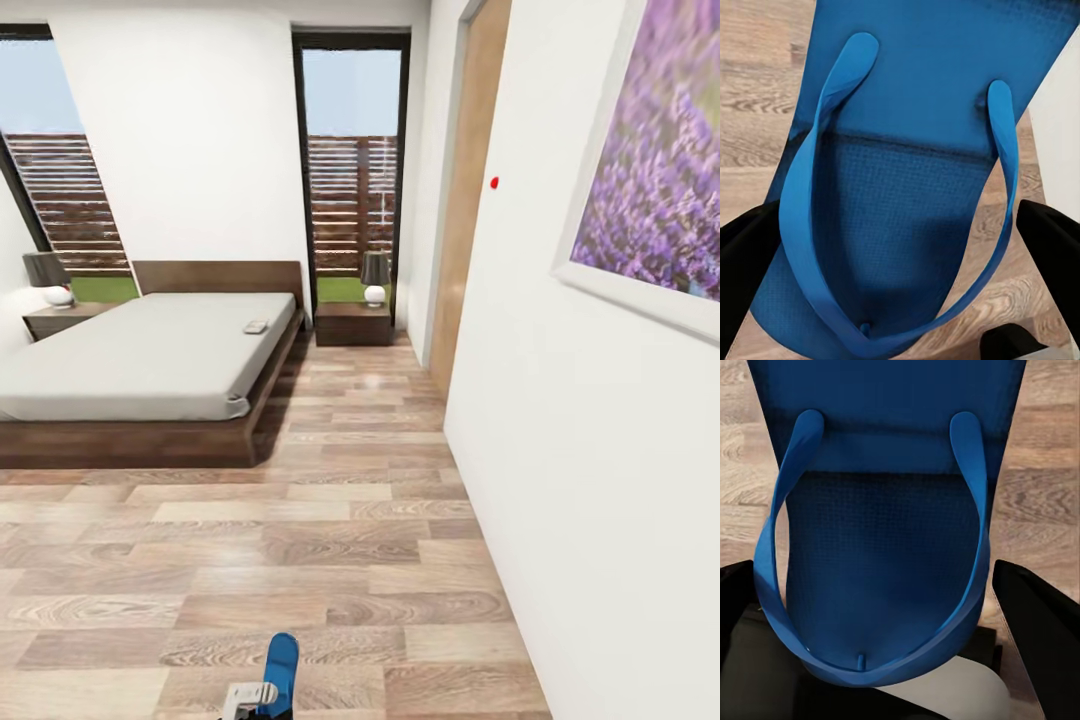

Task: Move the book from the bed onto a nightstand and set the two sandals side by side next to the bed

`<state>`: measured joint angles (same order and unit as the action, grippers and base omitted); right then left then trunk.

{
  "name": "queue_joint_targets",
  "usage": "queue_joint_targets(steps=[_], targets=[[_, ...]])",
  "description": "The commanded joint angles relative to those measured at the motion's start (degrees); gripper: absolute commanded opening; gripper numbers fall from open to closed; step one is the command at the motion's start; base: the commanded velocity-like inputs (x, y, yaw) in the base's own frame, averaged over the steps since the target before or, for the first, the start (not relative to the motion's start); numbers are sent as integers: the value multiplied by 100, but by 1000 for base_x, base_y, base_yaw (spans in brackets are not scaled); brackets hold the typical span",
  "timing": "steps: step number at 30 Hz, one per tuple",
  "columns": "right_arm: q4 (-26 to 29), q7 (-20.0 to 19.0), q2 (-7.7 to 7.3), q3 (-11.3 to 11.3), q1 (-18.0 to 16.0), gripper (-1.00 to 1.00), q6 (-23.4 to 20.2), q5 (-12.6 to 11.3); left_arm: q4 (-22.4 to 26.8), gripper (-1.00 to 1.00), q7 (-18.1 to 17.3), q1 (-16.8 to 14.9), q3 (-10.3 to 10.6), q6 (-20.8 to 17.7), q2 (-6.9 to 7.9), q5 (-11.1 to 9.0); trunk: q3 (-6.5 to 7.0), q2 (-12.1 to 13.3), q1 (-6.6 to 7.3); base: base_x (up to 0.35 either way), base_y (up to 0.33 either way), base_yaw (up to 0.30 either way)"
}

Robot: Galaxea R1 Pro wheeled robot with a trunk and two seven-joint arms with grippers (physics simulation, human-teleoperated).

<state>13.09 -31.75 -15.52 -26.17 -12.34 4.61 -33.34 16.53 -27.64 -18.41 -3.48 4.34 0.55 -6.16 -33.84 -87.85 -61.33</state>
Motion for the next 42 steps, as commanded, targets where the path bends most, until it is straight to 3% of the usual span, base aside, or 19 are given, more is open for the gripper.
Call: queue_joint_targets(steps=[1, 42], targets=[[-6, -8, -4, -46, -5, -100, 31, -41, -8, -100, -41, -5, -30, -3, -2, -25, -5, -2, -3, 323, 0, 0], [1, -36, -5, -37, -5, -100, 22, -41, -48, -100, -40, -5, -21, -3, -11, -25, -13, -2, -3, 323, 0, 27]])
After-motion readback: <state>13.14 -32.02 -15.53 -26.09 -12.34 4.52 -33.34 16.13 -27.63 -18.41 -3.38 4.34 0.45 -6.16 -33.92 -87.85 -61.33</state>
